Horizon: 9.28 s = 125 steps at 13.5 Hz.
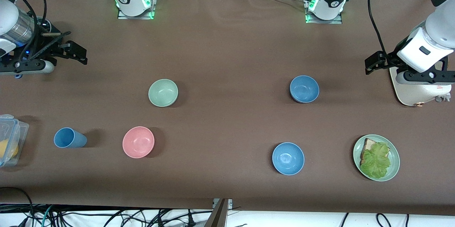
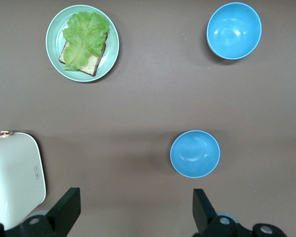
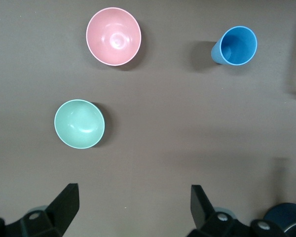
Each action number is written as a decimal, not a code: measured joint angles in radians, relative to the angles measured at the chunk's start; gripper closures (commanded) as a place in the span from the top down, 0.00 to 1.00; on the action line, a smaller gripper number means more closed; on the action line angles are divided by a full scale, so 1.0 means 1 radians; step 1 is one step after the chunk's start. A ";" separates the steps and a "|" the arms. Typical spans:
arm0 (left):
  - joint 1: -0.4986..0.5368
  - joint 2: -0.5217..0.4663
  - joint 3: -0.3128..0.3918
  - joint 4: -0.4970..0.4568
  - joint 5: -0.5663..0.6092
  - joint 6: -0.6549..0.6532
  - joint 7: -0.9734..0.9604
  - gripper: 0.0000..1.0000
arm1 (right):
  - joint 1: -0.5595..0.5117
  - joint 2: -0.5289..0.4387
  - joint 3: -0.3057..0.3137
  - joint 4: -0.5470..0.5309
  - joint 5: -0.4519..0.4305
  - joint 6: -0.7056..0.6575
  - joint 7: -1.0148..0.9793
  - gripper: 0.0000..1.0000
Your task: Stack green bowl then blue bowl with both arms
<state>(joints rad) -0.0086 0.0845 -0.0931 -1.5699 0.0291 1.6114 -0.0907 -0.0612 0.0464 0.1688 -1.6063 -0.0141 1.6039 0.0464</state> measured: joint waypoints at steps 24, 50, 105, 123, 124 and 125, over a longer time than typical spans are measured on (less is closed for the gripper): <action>0.001 0.001 0.000 0.001 0.000 -0.001 0.000 1.00 | 0.000 0.011 0.000 0.000 0.000 0.014 0.000 1.00; 0.001 0.001 -0.001 0.003 0.000 -0.001 0.000 1.00 | 0.000 0.022 0.001 -0.001 0.000 0.012 -0.001 1.00; 0.002 0.002 0.001 0.006 0.000 -0.030 0.000 1.00 | 0.601 0.820 0.095 0.302 -0.149 0.628 0.820 0.00; -0.011 0.199 -0.034 -0.121 -0.031 0.021 0.003 1.00 | 0.359 0.625 0.037 0.388 -0.054 0.296 0.583 0.99; -0.011 0.213 -0.045 -0.190 -0.031 0.123 0.008 1.00 | 0.311 0.577 0.037 0.380 -0.011 0.246 0.519 0.99; -0.011 0.219 -0.051 -0.264 -0.031 0.232 0.022 1.00 | 0.265 0.526 0.037 0.360 0.022 0.207 0.471 0.99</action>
<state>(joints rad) -0.0197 0.3036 -0.1441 -1.8343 -0.0023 1.8436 -0.0690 0.2042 0.5725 0.2059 -1.2459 0.0081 1.8110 0.5171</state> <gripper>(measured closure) 0.000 0.004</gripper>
